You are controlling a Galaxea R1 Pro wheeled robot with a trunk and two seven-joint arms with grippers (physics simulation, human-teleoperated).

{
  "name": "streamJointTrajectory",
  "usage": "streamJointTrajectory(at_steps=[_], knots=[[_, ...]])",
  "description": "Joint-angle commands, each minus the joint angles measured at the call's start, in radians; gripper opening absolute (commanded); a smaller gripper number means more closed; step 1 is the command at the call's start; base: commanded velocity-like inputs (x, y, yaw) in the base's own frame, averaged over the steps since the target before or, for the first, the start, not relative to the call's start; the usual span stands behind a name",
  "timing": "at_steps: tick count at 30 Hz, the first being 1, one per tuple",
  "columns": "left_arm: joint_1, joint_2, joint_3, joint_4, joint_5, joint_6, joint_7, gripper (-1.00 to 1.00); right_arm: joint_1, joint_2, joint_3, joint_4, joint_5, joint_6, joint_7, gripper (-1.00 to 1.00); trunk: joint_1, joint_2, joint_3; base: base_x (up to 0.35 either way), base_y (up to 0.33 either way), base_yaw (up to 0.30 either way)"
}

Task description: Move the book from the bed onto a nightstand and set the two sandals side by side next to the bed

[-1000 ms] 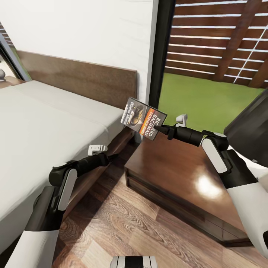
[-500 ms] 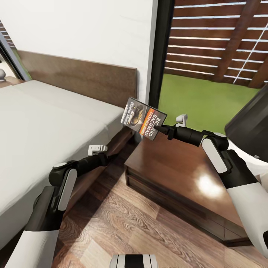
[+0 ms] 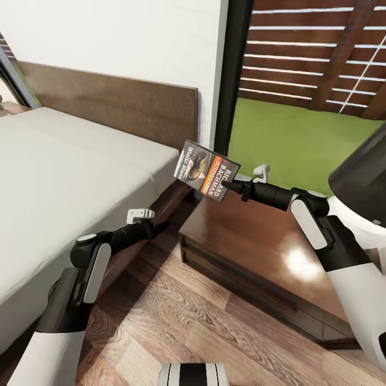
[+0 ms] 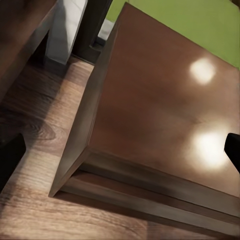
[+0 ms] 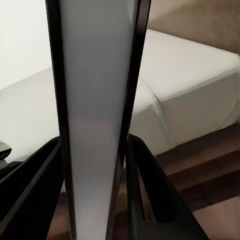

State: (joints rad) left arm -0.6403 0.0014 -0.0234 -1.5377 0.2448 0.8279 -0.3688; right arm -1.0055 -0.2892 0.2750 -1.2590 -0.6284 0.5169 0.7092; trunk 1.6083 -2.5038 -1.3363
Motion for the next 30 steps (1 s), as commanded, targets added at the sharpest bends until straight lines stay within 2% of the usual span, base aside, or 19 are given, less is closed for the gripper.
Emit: streamJointTrajectory(at_steps=[1, 30], knots=[[-0.001, 0.000, 0.000, 0.000, 0.001, 0.005, -0.002, 1.00, -0.001, -0.001, 0.001, 0.000, -0.011, 0.008, -0.002, -1.00, 0.000, -0.001, -0.003, 0.000, 0.000, 0.000], [-0.001, 0.000, 0.000, 0.006, 0.002, 0.004, -0.002, 1.00, -0.001, -0.001, 0.001, 0.000, -0.011, 0.008, -0.002, -1.00, 0.001, -0.001, 0.040, 0.000, 0.000, 0.000]])
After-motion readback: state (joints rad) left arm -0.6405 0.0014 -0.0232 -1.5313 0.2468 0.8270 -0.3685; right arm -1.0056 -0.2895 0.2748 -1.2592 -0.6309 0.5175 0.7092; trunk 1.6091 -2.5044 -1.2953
